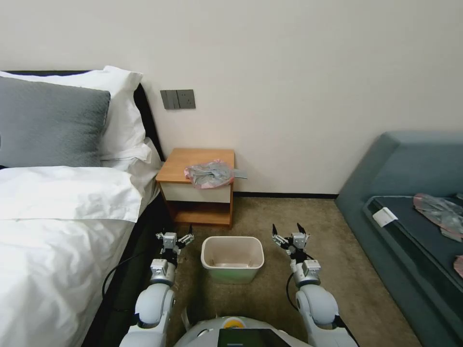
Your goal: Pick up the garbage bag from the table and place it over the trash can.
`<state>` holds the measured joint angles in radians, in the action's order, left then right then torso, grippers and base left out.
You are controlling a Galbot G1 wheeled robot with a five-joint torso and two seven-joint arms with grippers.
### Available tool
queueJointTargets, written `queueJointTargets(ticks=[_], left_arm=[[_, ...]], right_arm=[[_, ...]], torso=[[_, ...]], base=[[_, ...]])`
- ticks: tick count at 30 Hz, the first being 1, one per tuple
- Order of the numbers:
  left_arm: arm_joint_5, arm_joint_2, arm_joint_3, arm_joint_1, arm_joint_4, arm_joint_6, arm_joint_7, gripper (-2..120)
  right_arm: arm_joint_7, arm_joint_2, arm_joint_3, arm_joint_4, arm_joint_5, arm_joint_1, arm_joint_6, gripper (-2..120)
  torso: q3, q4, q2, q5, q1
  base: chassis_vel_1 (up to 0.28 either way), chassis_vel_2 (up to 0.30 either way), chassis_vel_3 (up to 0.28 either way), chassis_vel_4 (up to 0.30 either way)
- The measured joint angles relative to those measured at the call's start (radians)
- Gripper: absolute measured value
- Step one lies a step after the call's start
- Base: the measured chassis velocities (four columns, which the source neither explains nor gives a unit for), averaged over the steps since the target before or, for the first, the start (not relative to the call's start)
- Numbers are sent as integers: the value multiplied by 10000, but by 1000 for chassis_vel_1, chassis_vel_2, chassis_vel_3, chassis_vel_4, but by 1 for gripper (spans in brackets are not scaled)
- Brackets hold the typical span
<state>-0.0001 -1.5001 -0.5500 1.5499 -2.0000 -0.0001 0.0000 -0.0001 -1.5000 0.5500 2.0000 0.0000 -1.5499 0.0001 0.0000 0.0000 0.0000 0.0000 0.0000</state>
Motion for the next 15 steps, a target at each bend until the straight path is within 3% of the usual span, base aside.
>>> queueJointTargets(ticks=[15], left_arm=[[-6, 11, 0, 39, -91, 14, -5, 100]], right_arm=[[0, -17, 61, 166, 3, -57, -86, 100]], torso=[[0, 1, -1, 2, 0]], base=[[0, 0, 0, 0]])
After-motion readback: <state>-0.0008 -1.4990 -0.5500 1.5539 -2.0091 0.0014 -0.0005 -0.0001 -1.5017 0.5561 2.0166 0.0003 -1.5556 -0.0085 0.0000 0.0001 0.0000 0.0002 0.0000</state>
